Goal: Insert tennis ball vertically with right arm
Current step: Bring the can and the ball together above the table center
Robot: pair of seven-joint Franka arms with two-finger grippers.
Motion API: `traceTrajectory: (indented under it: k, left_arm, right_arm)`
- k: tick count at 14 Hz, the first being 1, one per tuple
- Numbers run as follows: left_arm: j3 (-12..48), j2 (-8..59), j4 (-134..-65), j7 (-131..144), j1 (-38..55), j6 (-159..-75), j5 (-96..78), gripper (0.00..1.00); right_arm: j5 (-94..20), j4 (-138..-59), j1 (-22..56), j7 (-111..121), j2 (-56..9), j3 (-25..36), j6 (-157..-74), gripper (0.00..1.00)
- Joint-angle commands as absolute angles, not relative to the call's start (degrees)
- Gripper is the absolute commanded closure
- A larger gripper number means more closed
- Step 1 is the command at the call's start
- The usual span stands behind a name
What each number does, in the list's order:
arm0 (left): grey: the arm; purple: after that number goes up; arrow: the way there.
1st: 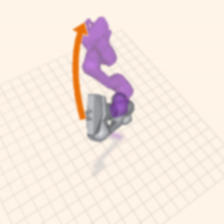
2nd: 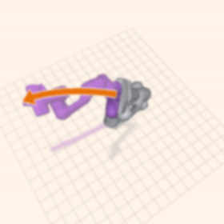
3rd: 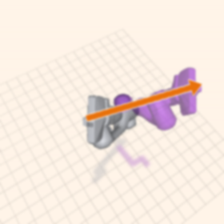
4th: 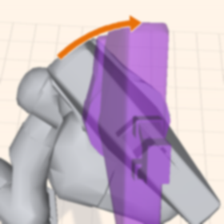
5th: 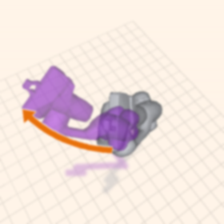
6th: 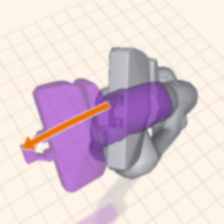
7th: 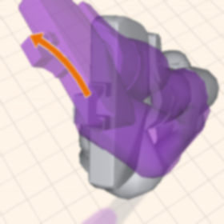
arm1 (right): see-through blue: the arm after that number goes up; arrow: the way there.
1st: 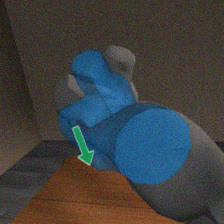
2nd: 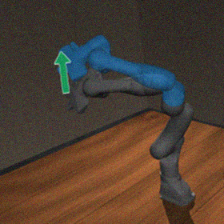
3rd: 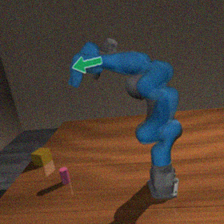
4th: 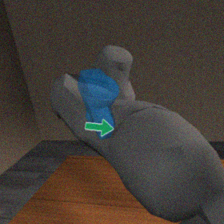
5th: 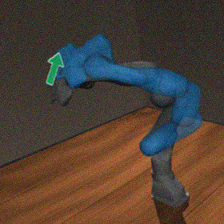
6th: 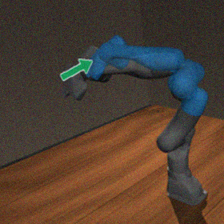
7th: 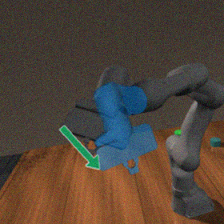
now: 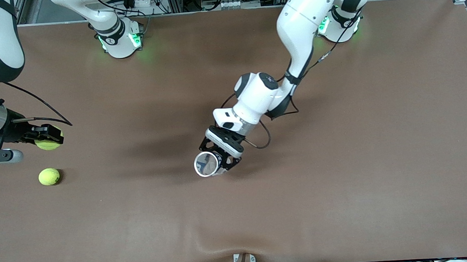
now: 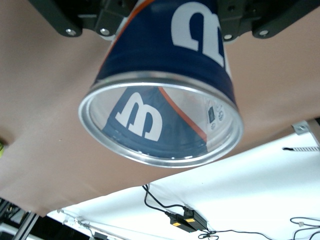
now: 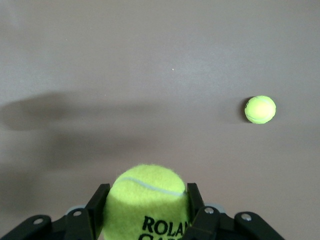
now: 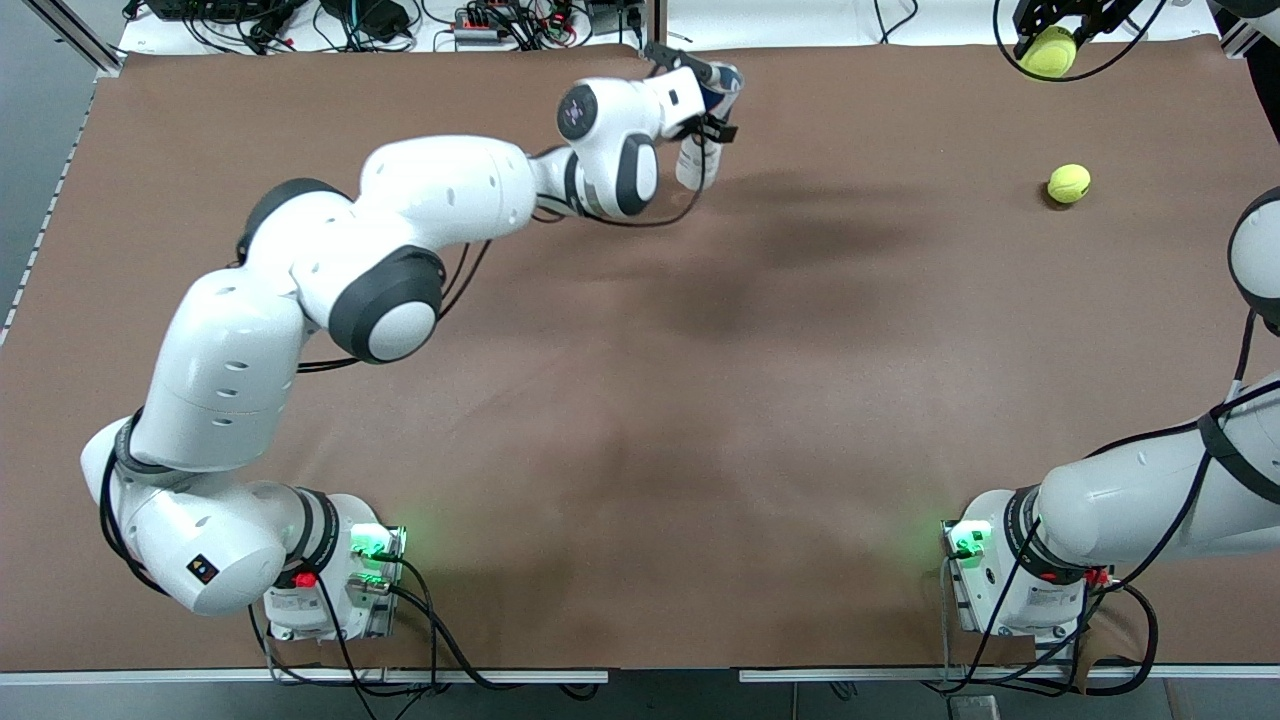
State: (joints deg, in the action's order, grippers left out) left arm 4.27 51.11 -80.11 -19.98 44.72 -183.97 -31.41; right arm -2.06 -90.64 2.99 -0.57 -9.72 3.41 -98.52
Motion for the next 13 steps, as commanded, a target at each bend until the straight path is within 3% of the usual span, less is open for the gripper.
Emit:
traceTrajectory:
  k: [1,6,13]
  left_arm:
    - [3.7,53.7,-78.8,-15.7,47.6,-189.9,-32.8,0.55]
    - [3.7,56.9,-78.5,-11.7,50.8,-196.3,-32.7,0.54]
    - [3.7,57.4,-78.4,-11.3,52.1,-197.9,-32.7,0.48]
  right_arm:
    - [-2.2,-90.4,5.6,-5.5,-10.1,3.3,-99.0,1.00]
    - [-2.1,-90.4,15.4,-23.9,-10.5,3.3,-99.1,1.00]
    - [-0.9,-90.4,26.9,-43.1,-13.3,3.3,-101.8,1.00]
